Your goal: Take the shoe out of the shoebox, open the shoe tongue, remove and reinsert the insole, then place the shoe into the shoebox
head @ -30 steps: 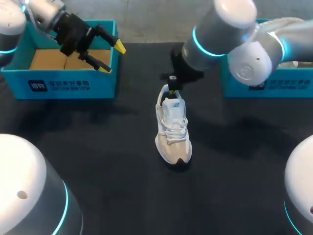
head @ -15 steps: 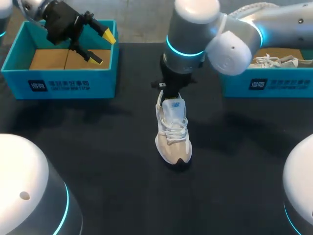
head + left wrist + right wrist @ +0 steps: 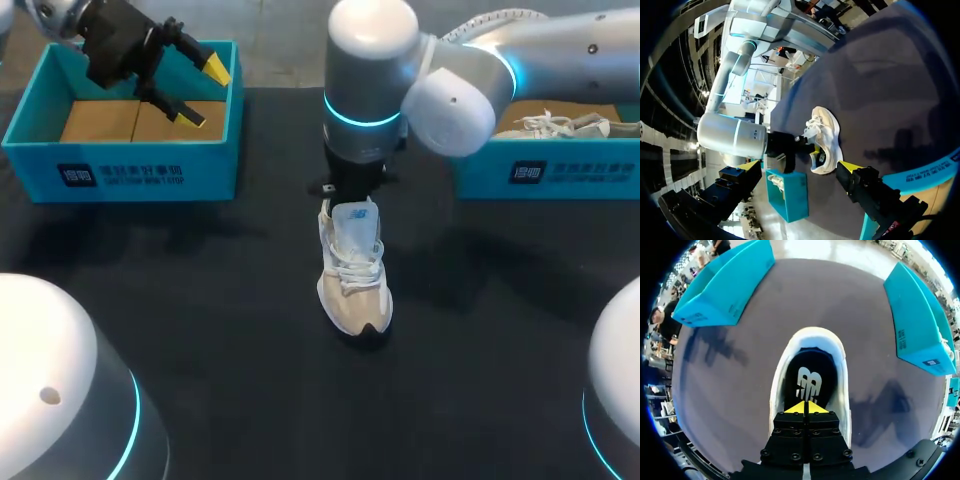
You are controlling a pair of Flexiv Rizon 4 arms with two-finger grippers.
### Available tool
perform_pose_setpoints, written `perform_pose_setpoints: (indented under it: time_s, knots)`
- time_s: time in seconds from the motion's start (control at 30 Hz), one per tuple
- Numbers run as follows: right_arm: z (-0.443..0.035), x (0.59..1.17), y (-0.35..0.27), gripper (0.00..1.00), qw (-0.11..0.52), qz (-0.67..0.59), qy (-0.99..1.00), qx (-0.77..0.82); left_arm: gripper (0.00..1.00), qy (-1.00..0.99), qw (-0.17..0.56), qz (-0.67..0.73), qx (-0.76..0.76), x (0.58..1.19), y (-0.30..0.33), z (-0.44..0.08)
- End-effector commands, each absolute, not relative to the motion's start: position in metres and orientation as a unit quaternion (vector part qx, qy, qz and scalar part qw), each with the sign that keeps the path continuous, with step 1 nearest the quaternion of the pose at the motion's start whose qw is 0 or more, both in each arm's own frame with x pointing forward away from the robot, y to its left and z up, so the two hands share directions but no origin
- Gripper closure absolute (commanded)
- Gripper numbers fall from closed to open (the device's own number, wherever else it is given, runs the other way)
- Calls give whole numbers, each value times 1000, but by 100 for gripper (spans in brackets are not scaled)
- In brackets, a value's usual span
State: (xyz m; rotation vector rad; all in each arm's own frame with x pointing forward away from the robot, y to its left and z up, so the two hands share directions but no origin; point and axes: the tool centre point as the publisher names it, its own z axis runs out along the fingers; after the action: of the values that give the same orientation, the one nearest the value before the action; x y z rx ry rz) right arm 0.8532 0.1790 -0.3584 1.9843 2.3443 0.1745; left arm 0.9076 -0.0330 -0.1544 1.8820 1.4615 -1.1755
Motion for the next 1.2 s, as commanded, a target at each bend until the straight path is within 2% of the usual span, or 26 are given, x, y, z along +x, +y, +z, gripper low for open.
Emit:
perform_pose_setpoints:
  time_s: [0.03,0.57,0.87,1.2]
  knots:
    - [-369,856,179,100,28,55,762,645,0,535,241,-428,688,906,-33,-155]
    - [-393,859,177,100,17,30,764,644,0,535,241,-428,688,906,-33,-155]
    - [-364,877,179,100,52,54,765,640,0,535,241,-428,688,906,-33,-155]
    - [-383,900,187,100,62,54,769,633,0,535,241,-428,688,906,-33,-155]
